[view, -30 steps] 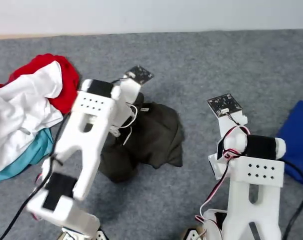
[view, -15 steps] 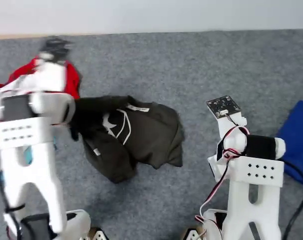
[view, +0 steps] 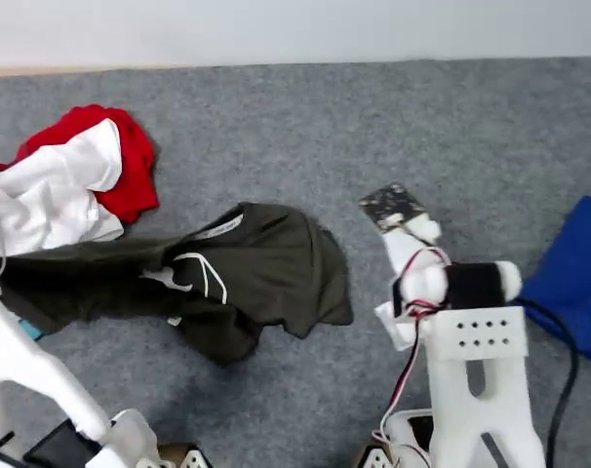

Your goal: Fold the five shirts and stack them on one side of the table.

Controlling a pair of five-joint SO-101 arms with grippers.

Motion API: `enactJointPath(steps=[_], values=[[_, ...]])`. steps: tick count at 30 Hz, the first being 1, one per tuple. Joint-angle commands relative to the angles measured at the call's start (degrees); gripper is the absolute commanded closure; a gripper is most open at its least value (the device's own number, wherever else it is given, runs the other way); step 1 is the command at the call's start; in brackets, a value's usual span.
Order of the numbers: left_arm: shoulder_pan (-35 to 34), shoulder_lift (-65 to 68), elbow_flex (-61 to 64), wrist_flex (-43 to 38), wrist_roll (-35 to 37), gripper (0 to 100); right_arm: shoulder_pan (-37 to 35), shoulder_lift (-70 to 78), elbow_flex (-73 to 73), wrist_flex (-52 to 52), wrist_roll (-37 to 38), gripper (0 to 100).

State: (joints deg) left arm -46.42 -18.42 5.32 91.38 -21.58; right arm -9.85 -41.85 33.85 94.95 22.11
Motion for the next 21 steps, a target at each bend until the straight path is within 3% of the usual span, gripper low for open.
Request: enactJointPath(steps=[1, 10, 13, 17, 21], values=[[0.26, -2.02, 2.42, -3.25, 1.85, 100, -7.52, 1.36, -1.32, -3.38, -3.43, 98.8], [2.02, -2.02, 12.97, -10.99, 5.27, 100, -21.49, 19.65, -14.68, -3.82, -3.87, 98.2], [2.90, -2.02, 14.81, -11.87, 5.27, 100, -26.86, 26.95, -21.10, -3.82, -4.40, 93.1], [2.55, -2.02, 15.16, -13.63, 5.27, 100, -32.66, 36.26, -28.22, -3.91, -11.52, 83.9], [2.73, -2.02, 15.16, -13.80, 5.27, 100, -38.02, 44.79, -34.02, -3.91, -13.27, 82.9]])
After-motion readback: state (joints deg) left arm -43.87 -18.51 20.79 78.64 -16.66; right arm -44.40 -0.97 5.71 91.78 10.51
